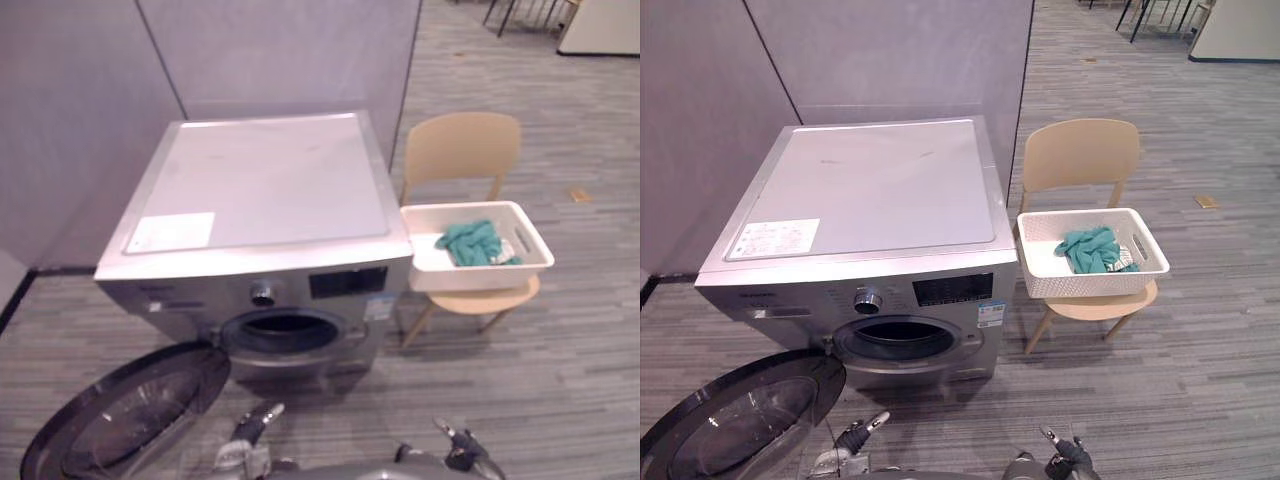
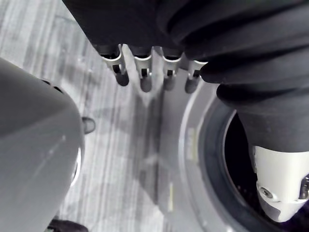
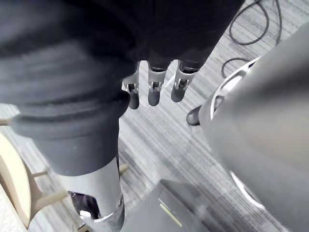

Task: Pick up the laundry basket with both hands and put the clothes into the washing machine.

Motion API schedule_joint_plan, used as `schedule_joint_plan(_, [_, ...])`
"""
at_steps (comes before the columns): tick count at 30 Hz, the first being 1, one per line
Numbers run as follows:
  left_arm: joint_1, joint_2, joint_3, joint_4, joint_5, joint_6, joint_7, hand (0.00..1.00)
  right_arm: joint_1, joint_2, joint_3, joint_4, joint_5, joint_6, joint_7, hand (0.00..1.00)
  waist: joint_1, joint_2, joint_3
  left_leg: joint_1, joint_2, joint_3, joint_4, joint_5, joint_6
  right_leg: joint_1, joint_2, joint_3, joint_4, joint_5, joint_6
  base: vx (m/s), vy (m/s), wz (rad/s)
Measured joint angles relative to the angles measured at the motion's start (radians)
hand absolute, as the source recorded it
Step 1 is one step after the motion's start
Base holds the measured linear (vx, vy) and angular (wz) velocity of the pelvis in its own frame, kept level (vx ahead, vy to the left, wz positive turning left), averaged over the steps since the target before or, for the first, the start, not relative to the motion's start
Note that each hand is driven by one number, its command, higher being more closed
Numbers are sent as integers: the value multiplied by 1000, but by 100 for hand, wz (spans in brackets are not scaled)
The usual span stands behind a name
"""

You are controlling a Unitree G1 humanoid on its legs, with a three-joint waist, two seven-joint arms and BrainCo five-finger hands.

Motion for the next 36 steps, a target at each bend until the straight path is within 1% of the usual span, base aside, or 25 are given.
schedule_joint_plan(2, [2,15,-20,-1,4,1,1,0,-3,5,-13,9,-1,6,-2,0,-2,-15,6,11,7,12,-17,16,-22,-38,-11,3,72,-66,12,-59,-142,-13])
schedule_joint_plan(5, [5,27,-54,-1,39,1,2,0,9,1,-46,33,-15,15,-3,0,-1,-21,8,12,31,-3,-20,23,-48,-51,12,-6,106,-94,13,-33,-190,-2])
schedule_joint_plan(6, [11,28,-56,-1,53,3,2,0,7,-7,-47,41,-22,20,-2,0,3,-11,2,12,54,-5,-35,33,-64,-49,37,-13,87,-104,27,13,-223,-15])
schedule_joint_plan(8, [17,30,-44,1,53,4,2,0,-3,-15,-51,54,-37,22,-1,0,3,-5,-2,22,82,-2,-65,49,-89,-46,44,-73,87,-113,34,41,-184,-13])
schedule_joint_plan(11, [36,36,36,5,23,6,11,0,-18,-3,-43,78,-39,26,0,0,1,-3,-1,22,167,3,-29,42,-132,-42,110,-97,121,-157,-9,60,-233,-4])
schedule_joint_plan(12, [46,45,71,5,2,7,23,0,-25,3,-35,78,-39,24,0,0,6,-28,-5,-2,193,-17,33,45,-128,-28,139,-105,117,-173,-35,112,-356,4])
schedule_joint_plan(13, [45,50,87,2,-16,7,25,0,-29,7,-23,78,-39,14,0,0,2,-34,-3,-66,240,-25,162,59,-87,4,175,-123,80,-166,-54,120,-373,10])
schedule_joint_plan(15, [38,57,93,0,-16,7,26,0,-29,7,0,77,-39,6,0,0,2,-48,-3,-105,271,0,253,76,33,51,200,-136,28,-146,-85,105,-311,16])
schedule_joint_plan(16, [30,50,114,-6,-17,7,29,0,-30,7,22,65,-38,-1,0,0,7,-61,3,-138,280,25,384,58,71,113,227,-139,-41,-126,-101,115,-314,8])
schedule_joint_plan(17, [28,37,114,-9,-17,6,33,0,-32,0,33,61,-37,-4,0,0,12,-55,11,-152,254,6,428,35,44,130,234,-132,-59,-121,-106,124,-293,-16])
schedule_joint_plan(18, [27,14,110,-29,-16,6,38,0,-45,-24,50,61,-37,-10,0,0,31,-44,19,-173,158,-57,481,-35,-26,146,244,-112,-91,-107,-116,104,-178,-44])
schedule_joint_plan(19, [28,-2,111,-33,-16,6,39,0,-68,-38,50,65,-38,-10,1,0,34,-26,27,-186,52,-107,473,-89,-46,152,247,-97,-110,-97,-119,91,-88,-46])
schedule_joint_plan(21, [28,-6,111,-30,-17,6,39,0,-89,-44,51,64,-39,-10,4,0,36,-19,32,-189,-54,-111,383,-114,-19,153,247,-83,-123,-93,-118,77,-67,-30])
schedule_joint_plan(22, [28,-7,113,-29,-18,6,38,0,-101,-34,67,63,-48,-10,17,0,52,-15,35,-171,-126,-134,227,-114,-3,151,254,-64,-132,-93,-117,84,-81,-32])
schedule_joint_plan(24, [25,-6,127,-30,-28,2,38,0,-108,-16,86,60,-65,-10,21,0,86,-24,35,-144,-172,-188,136,-84,65,152,255,-30,-150,-86,-114,110,-57,-45])
schedule_joint_plan(25, [21,-10,145,-30,-37,2,36,0,-123,-7,95,60,-78,-10,21,0,102,-23,31,-133,-206,-253,107,-75,72,152,258,-3,-174,-76,-108,138,6,-68])
schedule_joint_plan(26, [18,-21,187,-29,-39,2,36,0,-144,-5,123,65,-87,-10,21,0,113,-19,37,-130,-224,-305,132,-89,106,153,269,23,-177,-75,-104,117,41,-64])
schedule_joint_plan(27, [20,-24,206,-27,-39,4,35,0,-151,0,135,65,-95,-9,21,0,114,-12,37,-128,-218,-300,145,-100,130,161,276,34,-174,-78,-100,120,70,-63])
schedule_joint_plan(28, [24,-30,243,-26,-48,8,37,0,-150,24,168,55,-114,-9,21,0,114,-15,38,-101,-208,-281,155,-112,145,181,278,50,-156,-91,-83,130,55,-40])
schedule_joint_plan(30, [35,-31,241,-26,-56,8,36,0,-117,35,222,8,-118,-10,26,0,111,-17,33,-49,-196,-266,129,-129,150,140,267,65,5,-156,-33,126,46,-36])
schedule_joint_plan(31, [32,-24,242,-26,-57,8,36,0,-106,50,251,-18,-120,-11,39,0,117,-34,27,-29,-196,-240,124,-140,148,34,224,56,263,-214,-5,107,49,-38])
schedule_joint_plan(32, [31,-17,241,-27,-58,8,36,0,-103,59,261,-19,-126,-11,44,0,120,-42,25,-20,-202,-226,125,-141,148,-22,193,53,402,-218,12,165,48,-41])
schedule_joint_plan(33, [31,-6,240,-27,-58,12,38,0,-96,72,270,-16,-142,-10,53,0,112,-63,27,6,-212,-212,131,-142,148,-97,131,53,621,-205,68,228,0,-19])
schedule_joint_plan(34, [31,-2,236,-27,-58,17,38,0,-82,72,267,-6,-156,-8,63,0,106,-61,38,39,-214,-216,135,-142,148,-133,86,52,769,-197,81,221,-23,-8])
schedule_joint_plan(36, [18,-4,228,-27,-59,23,39,0,-78,59,238,-3,-156,-12,65,0,93,-67,35,63,-209,-256,149,-142,148,-153,34,52,840,-201,72,175,-74,38])
